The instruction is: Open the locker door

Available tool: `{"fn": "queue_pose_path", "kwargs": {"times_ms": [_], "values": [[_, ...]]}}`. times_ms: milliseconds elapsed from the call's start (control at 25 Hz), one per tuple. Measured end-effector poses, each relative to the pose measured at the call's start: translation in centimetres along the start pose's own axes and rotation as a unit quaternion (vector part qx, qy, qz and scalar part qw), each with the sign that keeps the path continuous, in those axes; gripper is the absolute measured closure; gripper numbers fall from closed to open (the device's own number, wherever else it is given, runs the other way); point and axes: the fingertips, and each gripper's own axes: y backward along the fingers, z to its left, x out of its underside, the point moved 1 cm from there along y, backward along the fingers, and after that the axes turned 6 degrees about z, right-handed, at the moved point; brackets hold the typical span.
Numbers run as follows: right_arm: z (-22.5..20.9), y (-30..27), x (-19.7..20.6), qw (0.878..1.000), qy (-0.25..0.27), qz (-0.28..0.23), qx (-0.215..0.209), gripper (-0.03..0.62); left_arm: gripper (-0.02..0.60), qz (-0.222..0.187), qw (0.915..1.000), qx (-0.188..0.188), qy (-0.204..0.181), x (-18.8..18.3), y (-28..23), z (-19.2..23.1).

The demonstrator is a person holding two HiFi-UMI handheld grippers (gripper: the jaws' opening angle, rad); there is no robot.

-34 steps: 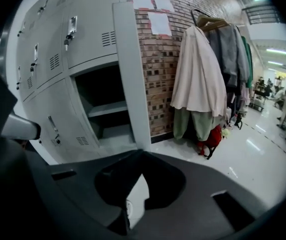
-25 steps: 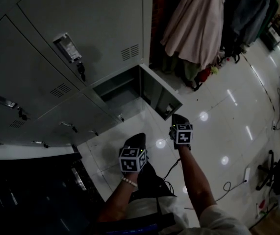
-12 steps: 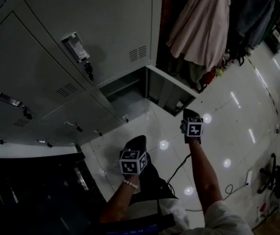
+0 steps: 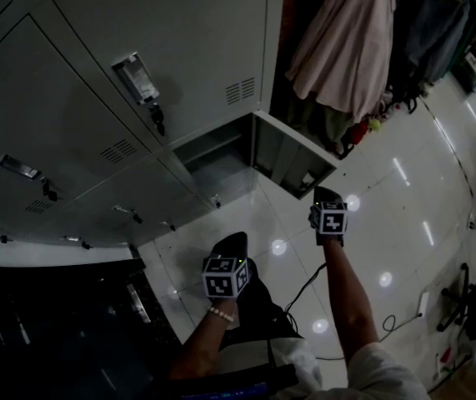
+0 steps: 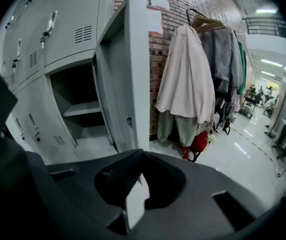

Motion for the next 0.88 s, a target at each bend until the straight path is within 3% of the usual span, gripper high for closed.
{"fn": "queue_pose_path", "kwargs": {"times_ms": [440,640,880], "values": [[1.9,3.6,1.9,1.0,0.012,-0.001,-0.008,0.588,0.583,-0.037,0.9991,-0.017,0.007,-1.4,3.5,0.8],[5.5,7.3,0.4,0.998,0.034,-0.032,-0.045,0.588,0.583,-0.077,0.9965,-0.028,0.015,-2.4,6.6,0.6],[13.6,14.5,-1.6,0.986,0.067,-0.081,-0.126,0.588,0.583,-0.128,0.9908,-0.036,0.022,-2.6,12.5,-0.4]]}}
